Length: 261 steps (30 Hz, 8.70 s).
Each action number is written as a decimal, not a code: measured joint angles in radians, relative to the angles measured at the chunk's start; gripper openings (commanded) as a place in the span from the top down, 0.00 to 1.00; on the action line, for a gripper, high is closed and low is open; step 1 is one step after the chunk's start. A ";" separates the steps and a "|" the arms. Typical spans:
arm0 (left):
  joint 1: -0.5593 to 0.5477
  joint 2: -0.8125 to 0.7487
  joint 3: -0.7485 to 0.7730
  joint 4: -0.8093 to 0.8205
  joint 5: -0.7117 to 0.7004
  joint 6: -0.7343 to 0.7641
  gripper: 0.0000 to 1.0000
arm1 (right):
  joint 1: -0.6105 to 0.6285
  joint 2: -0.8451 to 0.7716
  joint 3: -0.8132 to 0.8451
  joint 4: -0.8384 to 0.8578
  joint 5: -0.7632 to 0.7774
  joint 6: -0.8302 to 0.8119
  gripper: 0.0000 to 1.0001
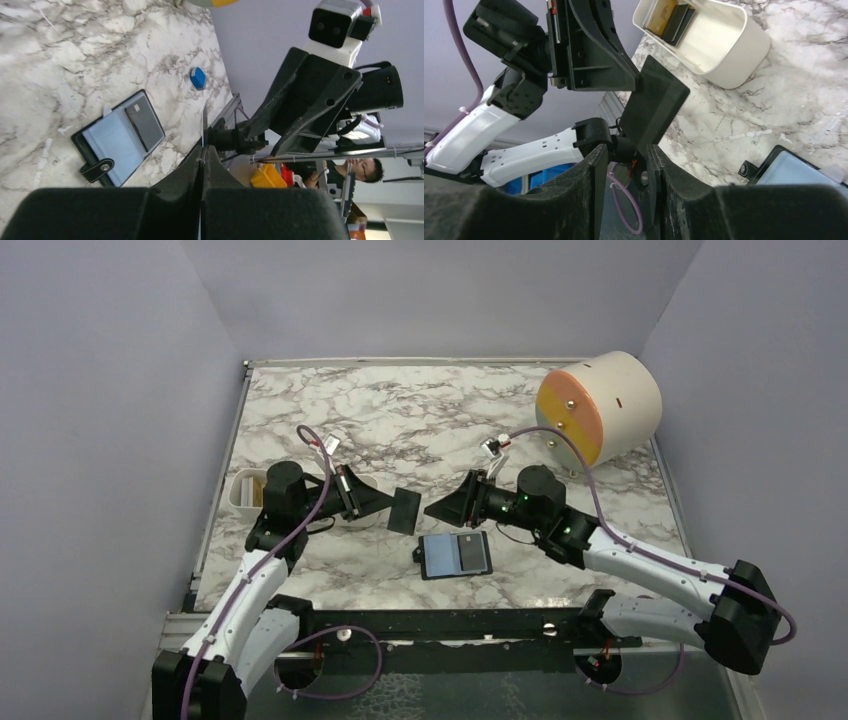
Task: Put the credit cards into the card holder
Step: Pick up the credit card from the storage box, then insert the credit card into the card holder.
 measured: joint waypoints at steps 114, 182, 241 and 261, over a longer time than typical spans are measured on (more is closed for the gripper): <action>-0.628 0.385 -0.073 0.056 -0.648 0.222 0.86 | -0.254 0.444 0.111 -0.555 -0.390 -0.449 0.99; -0.631 0.447 -0.127 0.105 -0.711 0.252 0.91 | -0.347 0.589 0.000 -0.311 -0.580 -0.270 0.99; -0.636 0.444 -0.195 0.218 -0.732 0.087 0.92 | -0.346 0.568 -0.123 -0.081 -0.534 -0.177 0.99; -0.639 0.417 -0.233 0.243 -0.734 0.022 0.92 | -0.346 0.533 -0.182 0.038 -0.508 -0.112 0.99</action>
